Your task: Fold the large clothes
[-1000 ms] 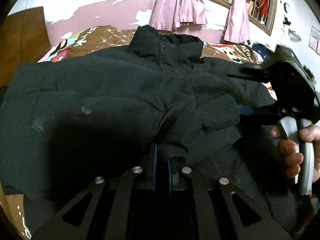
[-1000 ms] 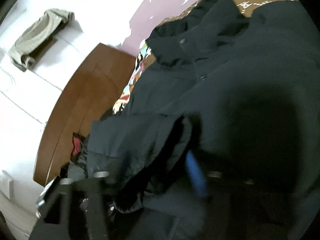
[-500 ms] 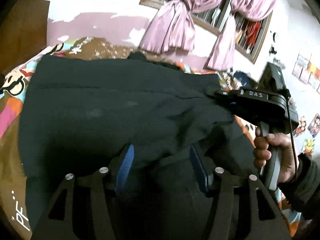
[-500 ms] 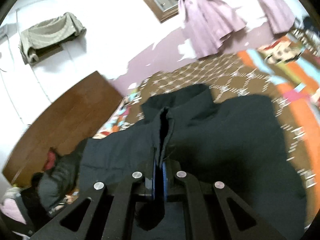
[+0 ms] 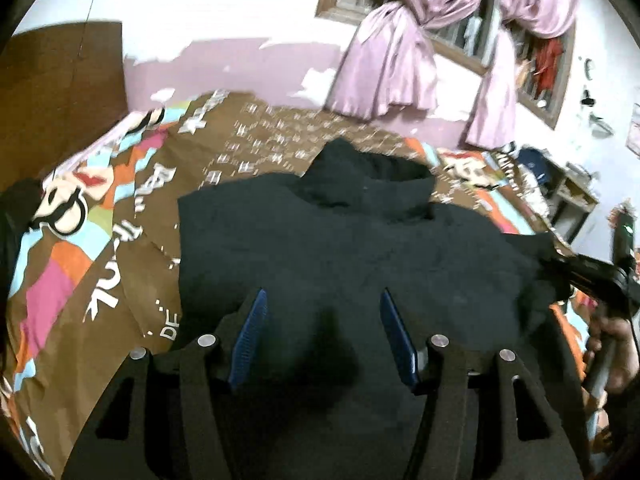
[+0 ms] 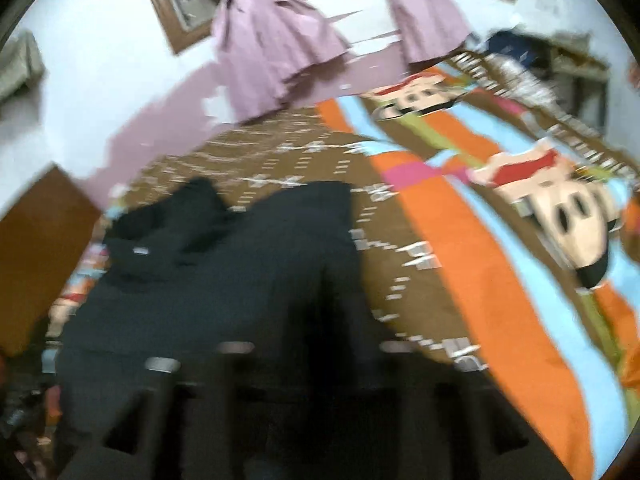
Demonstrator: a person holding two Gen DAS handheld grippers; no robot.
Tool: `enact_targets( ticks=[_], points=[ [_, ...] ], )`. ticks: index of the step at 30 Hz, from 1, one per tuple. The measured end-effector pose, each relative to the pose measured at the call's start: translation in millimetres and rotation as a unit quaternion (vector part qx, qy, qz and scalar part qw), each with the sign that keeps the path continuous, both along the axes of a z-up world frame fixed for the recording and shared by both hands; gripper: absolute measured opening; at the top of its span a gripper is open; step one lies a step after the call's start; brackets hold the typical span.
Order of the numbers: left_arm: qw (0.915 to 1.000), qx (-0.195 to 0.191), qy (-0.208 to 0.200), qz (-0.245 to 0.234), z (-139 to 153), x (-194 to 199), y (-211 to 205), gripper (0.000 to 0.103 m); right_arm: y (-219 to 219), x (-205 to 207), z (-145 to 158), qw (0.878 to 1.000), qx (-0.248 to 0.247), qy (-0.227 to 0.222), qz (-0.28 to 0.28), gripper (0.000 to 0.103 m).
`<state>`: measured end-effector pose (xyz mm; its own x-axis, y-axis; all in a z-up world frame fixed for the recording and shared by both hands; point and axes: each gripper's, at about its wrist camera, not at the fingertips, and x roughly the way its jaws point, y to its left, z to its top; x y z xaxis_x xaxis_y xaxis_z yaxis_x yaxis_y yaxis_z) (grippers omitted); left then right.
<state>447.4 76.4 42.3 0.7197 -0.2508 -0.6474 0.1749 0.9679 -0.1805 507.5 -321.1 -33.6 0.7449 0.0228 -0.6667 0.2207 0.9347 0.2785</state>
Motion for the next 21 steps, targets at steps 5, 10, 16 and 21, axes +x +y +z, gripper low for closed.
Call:
enact_targets(
  ticks=[5,10,16,21],
  points=[
    [0.9988,0.0,0.05,-0.001,-39.2,21.3,7.1,0.053,30.2,-0.4,11.5,0.996,-0.06,-0.049,0.049,0.078],
    [0.9976,0.023,0.06,-0.026,-56.8,21.0,-1.5,0.071,94.0,10.6,-3.5,0.972,-0.057,-0.048,0.223,0.082],
    [0.9934,0.079,0.07,-0.044,-73.8,15.2,-16.3,0.074,123.7,26.4,-54.4,0.957,-0.097,0.034,0.271,0.084],
    [0.9889,0.109,0.088,-0.049,-86.7,19.1,-21.7,0.075,133.4,27.7,-64.0,0.954,-0.123,0.047,0.271,0.084]
  ],
)
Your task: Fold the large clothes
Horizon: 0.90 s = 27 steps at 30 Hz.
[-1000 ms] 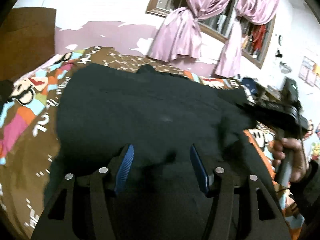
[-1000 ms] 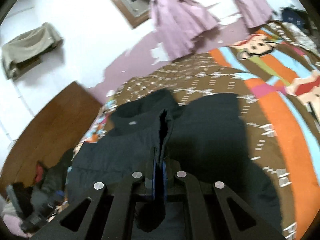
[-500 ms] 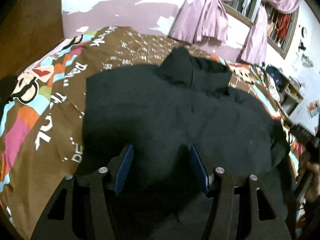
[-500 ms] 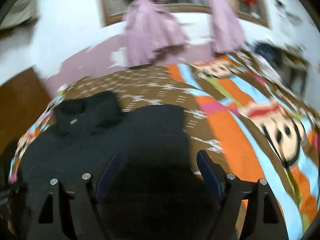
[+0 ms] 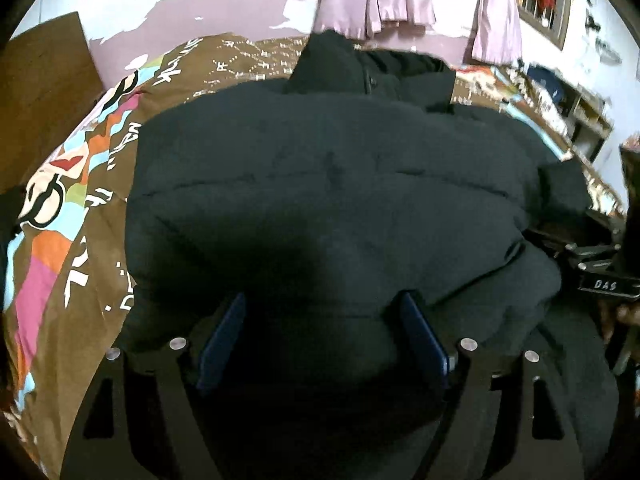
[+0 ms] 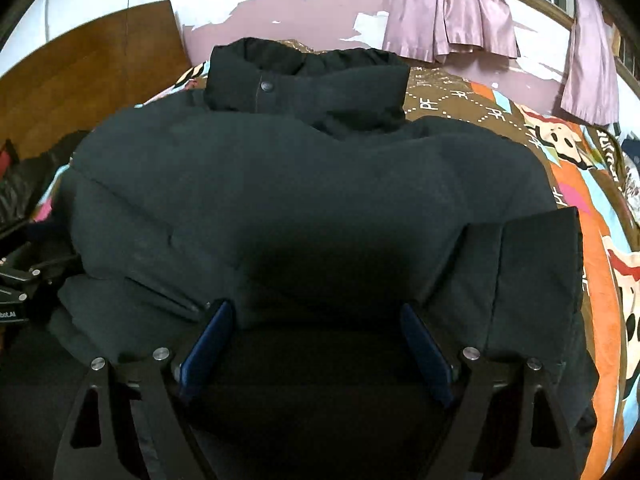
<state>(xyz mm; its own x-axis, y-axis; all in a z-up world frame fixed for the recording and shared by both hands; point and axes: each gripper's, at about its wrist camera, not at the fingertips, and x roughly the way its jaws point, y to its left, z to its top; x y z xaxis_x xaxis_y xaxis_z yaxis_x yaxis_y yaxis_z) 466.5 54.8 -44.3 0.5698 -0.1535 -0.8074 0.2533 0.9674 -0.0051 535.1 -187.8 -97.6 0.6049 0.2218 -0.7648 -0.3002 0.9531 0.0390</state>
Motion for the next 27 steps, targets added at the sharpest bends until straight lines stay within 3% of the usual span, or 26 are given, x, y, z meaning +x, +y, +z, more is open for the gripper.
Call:
enact_targets(
  ticks=[3,7,12,15,18,20,22,27],
  points=[
    [0.9995,0.031,-0.01,-0.001,-6.0,-2.5,-7.0,0.075,2.2,-3.4,-10.8,1.0,-0.013,-0.018,-0.001,0.085],
    [0.9987,0.024,-0.044,-0.002,-11.7,-12.4,-3.1,0.075,5.8,-10.8,-12.5,0.999,-0.021,-0.032,-0.001,0.086],
    [0.9982,0.027,-0.053,-0.002,-12.4,-12.5,-5.0,0.076,-3.1,-18.4,1.7,0.998,-0.002,-0.054,-0.011,0.086],
    [0.9985,0.019,-0.051,-0.001,-6.0,-11.7,-3.6,0.078,-7.2,-27.6,18.7,0.997,0.001,-0.069,-0.03,0.087],
    [0.9987,-0.002,-0.049,0.012,6.4,-18.3,0.5,0.078,-12.9,-39.8,40.8,0.999,0.016,-0.043,-0.03,0.087],
    [0.9981,-0.036,-0.044,0.023,18.4,-27.5,6.1,0.078,-17.7,-52.1,61.5,0.999,0.031,-0.025,-0.025,0.087],
    [0.9962,-0.073,-0.039,0.027,37.3,-38.8,11.6,0.078,-22.0,-68.4,88.4,0.999,0.037,-0.014,-0.021,0.092],
    [0.994,-0.108,-0.012,0.015,100.2,-65.8,11.3,0.088,-24.1,-116.9,151.4,0.999,0.019,-0.01,-0.033,0.102]
  ],
)
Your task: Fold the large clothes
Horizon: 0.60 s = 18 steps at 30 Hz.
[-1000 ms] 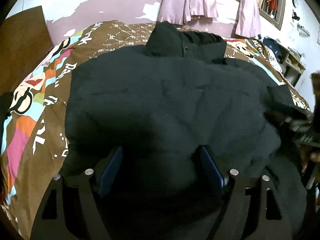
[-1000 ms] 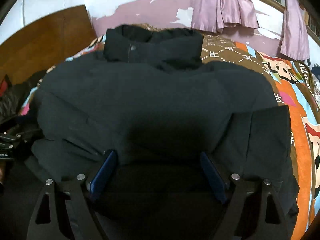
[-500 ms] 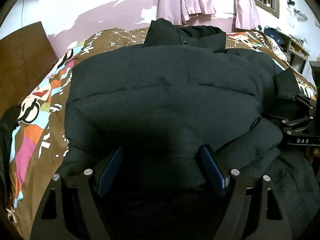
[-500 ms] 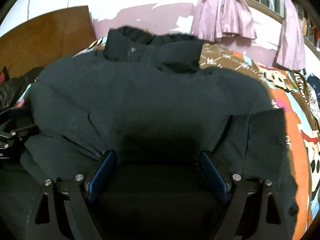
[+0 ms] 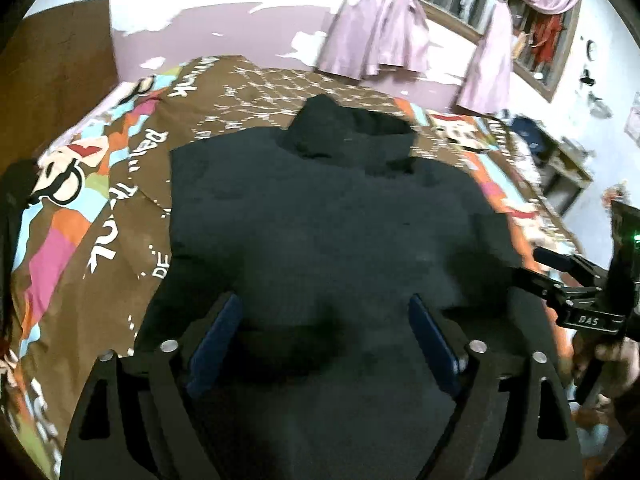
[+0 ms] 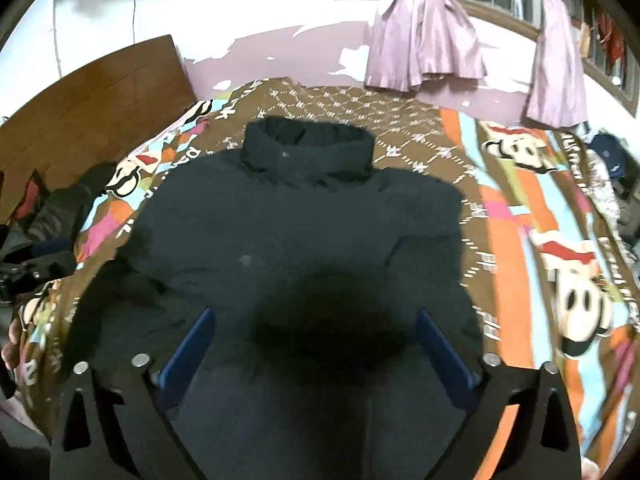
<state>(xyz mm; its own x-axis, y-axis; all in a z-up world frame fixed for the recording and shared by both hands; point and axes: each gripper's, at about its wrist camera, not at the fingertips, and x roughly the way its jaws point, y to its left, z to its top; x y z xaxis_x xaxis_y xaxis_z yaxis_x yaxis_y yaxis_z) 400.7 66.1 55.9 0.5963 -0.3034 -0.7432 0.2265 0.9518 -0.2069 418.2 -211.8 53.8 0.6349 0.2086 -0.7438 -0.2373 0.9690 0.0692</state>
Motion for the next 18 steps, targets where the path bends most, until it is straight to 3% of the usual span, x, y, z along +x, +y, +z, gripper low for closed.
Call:
enact_targets(
  ticks=[2,7,11,15,18],
  points=[
    [0.9999,-0.003,0.013,-0.005,28.7,-15.8,-2.9,0.1,-3.8,-23.9,27.2,1.0,0.005,0.01,-0.013,0.103],
    [0.9999,-0.001,0.005,0.009,90.5,-65.1,-8.2,0.101,-17.0,-78.7,78.5,0.997,0.054,0.045,-0.02,0.103],
    [0.9998,-0.015,0.007,0.014,128.2,-98.9,-8.8,0.101,-18.4,-118.5,110.5,0.998,0.047,0.046,-0.023,0.103],
    [0.9984,-0.036,0.043,0.006,160.2,-129.7,-12.4,0.101,-13.8,-158.8,139.3,0.999,0.017,0.038,-0.03,0.103],
    [0.994,-0.063,0.089,-0.014,173.1,-151.9,-19.3,0.101,-9.9,-179.8,154.1,0.999,0.022,0.038,-0.031,0.103]
  ],
)
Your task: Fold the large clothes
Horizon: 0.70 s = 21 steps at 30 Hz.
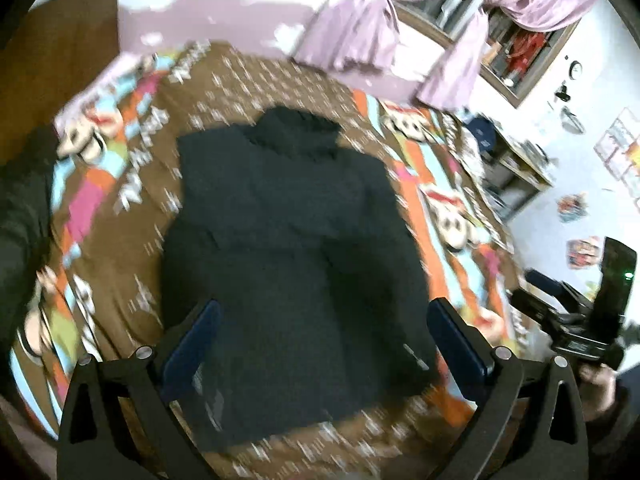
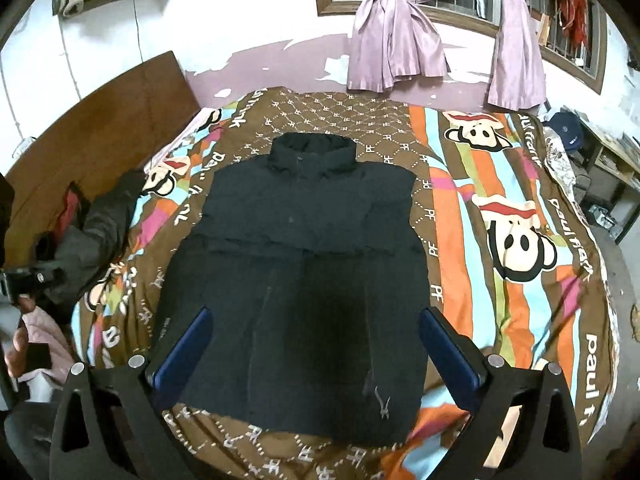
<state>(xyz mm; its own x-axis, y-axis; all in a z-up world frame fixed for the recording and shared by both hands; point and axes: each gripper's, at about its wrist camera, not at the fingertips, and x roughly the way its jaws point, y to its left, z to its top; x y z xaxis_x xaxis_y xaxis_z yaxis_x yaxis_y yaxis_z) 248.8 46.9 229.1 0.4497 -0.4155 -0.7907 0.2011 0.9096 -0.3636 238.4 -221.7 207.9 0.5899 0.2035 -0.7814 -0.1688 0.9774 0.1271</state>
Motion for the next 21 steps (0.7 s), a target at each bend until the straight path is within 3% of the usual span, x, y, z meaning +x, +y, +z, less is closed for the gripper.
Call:
enact_targets(
  ticks=[4,11,16,21],
  points=[
    [0.9999,0.008,0.011,-0.004,20.5,-27.3,-11.6,0.101,1.1,-6.0,13.4,1.0,0.021,-0.014,0.001,0.103],
    [0.9985,0.025,-0.042,0.024,42.7,-31.3,-1.7,0.101,-3.5,38.8,2.4,0.999,0.027,-0.025,-0.017,0.103],
    [0.9946,0.049,-0.082,0.039,34.3,9.6,15.0,0.101,-22.8,108.3,-24.2,0.997,0.066,-0.024,-0.04,0.103],
    [0.9933,0.054,-0.095,0.037,4.4,84.8,27.5,0.101,-45.8,195.2,-60.8,0.992,0.102,-0.026,-0.065,0.103]
  ],
)
